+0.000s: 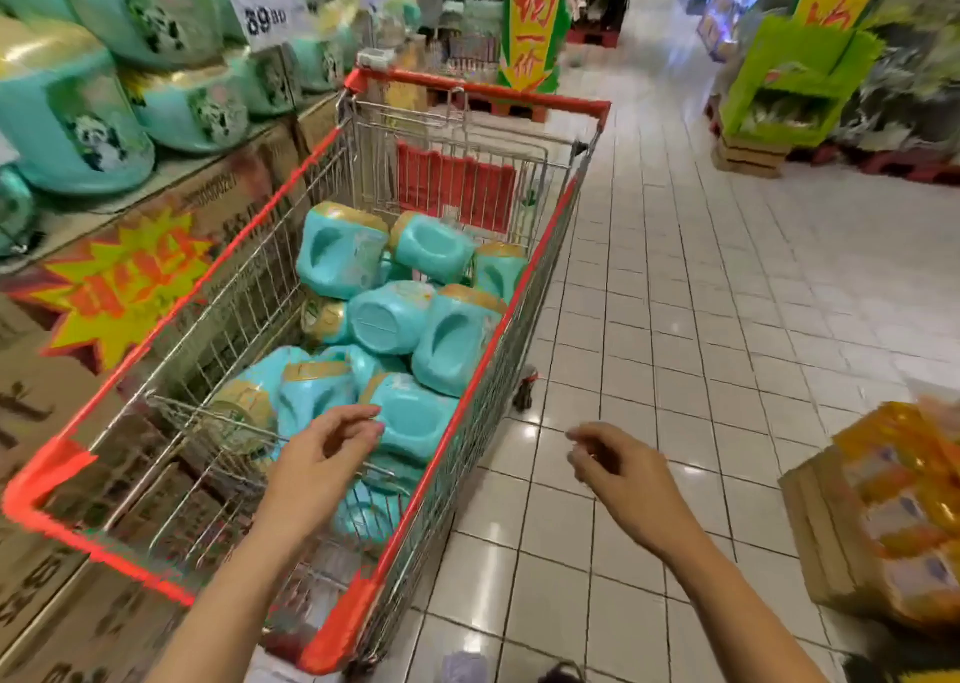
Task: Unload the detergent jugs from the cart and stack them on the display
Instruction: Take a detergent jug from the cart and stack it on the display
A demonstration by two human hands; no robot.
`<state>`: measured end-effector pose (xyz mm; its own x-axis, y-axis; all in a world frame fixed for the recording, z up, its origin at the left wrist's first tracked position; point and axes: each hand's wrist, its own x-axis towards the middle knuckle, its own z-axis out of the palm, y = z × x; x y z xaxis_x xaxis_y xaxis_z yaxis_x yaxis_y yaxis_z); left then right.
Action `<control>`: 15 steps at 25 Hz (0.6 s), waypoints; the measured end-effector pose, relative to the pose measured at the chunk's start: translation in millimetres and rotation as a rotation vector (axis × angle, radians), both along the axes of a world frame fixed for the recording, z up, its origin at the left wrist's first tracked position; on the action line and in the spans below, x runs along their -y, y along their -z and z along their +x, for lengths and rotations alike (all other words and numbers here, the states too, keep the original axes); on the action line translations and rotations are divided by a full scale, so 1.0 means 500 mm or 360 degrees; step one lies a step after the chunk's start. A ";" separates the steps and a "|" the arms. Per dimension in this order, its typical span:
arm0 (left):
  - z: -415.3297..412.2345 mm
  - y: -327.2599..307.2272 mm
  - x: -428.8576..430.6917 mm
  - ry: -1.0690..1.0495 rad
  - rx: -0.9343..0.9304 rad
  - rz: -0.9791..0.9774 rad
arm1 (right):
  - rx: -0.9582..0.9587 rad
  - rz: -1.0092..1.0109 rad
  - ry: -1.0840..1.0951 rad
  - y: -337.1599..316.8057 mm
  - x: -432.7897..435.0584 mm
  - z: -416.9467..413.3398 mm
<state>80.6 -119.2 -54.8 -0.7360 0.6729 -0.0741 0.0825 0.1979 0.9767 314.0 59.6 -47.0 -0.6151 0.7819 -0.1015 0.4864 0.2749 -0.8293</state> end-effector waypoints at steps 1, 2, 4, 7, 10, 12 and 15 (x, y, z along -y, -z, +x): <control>-0.013 0.009 -0.036 -0.0048 0.0025 0.0002 | -0.0025 -0.0010 -0.0035 0.001 -0.041 -0.030; -0.025 0.019 -0.069 -0.0109 0.0044 0.0004 | -0.0052 -0.0009 -0.0080 0.004 -0.082 -0.061; -0.046 0.042 -0.137 -0.0292 0.0088 0.0020 | -0.0119 -0.0003 -0.0200 0.012 -0.175 -0.133; -0.068 0.066 -0.222 -0.0578 0.0159 0.0054 | -0.0211 0.0011 -0.0412 0.001 -0.293 -0.238; -0.090 0.082 -0.296 -0.0770 0.0127 0.0001 | -0.0308 -0.0032 -0.0615 -0.016 -0.397 -0.333; -0.113 0.100 -0.328 -0.0853 0.0072 -0.0093 | -0.0312 -0.0009 -0.0706 -0.013 -0.450 -0.403; -0.141 0.130 -0.367 -0.0863 0.0101 -0.0168 | -0.0147 0.0024 -0.0830 0.012 -0.501 -0.494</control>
<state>10.2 64.5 -119.8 -0.9668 0.1851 -0.1761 -0.1168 0.2925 0.9491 66.9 310.1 -52.7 -0.9285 0.3707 -0.0199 0.2072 0.4731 -0.8563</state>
